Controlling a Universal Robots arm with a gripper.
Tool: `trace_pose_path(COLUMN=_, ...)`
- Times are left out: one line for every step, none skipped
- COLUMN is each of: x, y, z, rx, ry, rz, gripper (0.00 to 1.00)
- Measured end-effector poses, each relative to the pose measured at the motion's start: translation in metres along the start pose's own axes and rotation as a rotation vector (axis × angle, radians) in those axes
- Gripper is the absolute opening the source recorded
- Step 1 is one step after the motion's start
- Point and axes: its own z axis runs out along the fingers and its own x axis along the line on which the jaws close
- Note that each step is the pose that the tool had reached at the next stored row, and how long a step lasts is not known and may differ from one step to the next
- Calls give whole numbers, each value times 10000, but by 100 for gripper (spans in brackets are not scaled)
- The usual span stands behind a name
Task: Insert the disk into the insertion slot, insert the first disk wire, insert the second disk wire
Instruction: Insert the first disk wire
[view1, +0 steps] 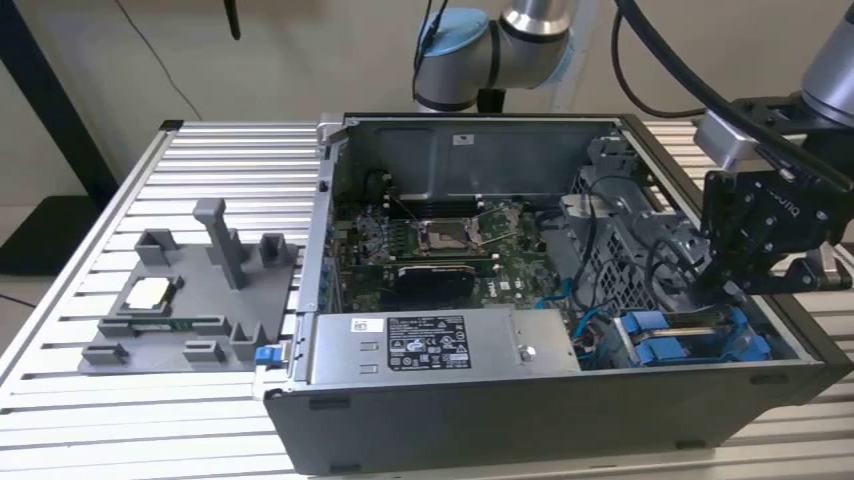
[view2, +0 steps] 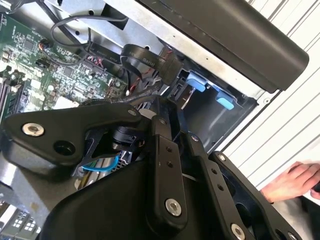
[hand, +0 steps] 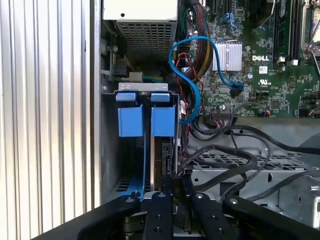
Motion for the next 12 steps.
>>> trace_pose_path(x=4, y=-2, z=4, rx=0, ry=0, rz=0, gripper=19)
trace_pose_path(x=11, y=-4, z=6, rx=0, ry=1, rz=1, gripper=19)
trace_pose_path(x=21, y=-6, z=10, rx=0, ry=-1, rz=1, gripper=19)
trace_pose_path(x=29, y=-6, z=15, rx=0, ry=1, rz=2, gripper=19)
trace_pose_path(x=32, y=-7, z=23, rx=0, ry=-1, rz=2, gripper=19)
trace_pose_path(x=33, y=-7, z=36, rx=0, ry=-2, rz=1, gripper=19)
trace_pose_path(x=33, y=-8, z=47, rx=0, ry=0, rz=0, gripper=19)
trace_pose_path(x=33, y=-8, z=57, rx=1, ry=2, rz=0, gripper=19)
trace_pose_path(x=34, y=-8, z=68, rx=2, ry=1, rz=0, gripper=19)
trace_pose_path(x=33, y=-8, z=78, rx=4, ry=1, rz=0, gripper=19)
trace_pose_path(x=33, y=-8, z=85, rx=5, ry=2, rz=0, gripper=19)
trace_pose_path(x=33, y=-9, z=91, rx=6, ry=2, rz=0, gripper=19)
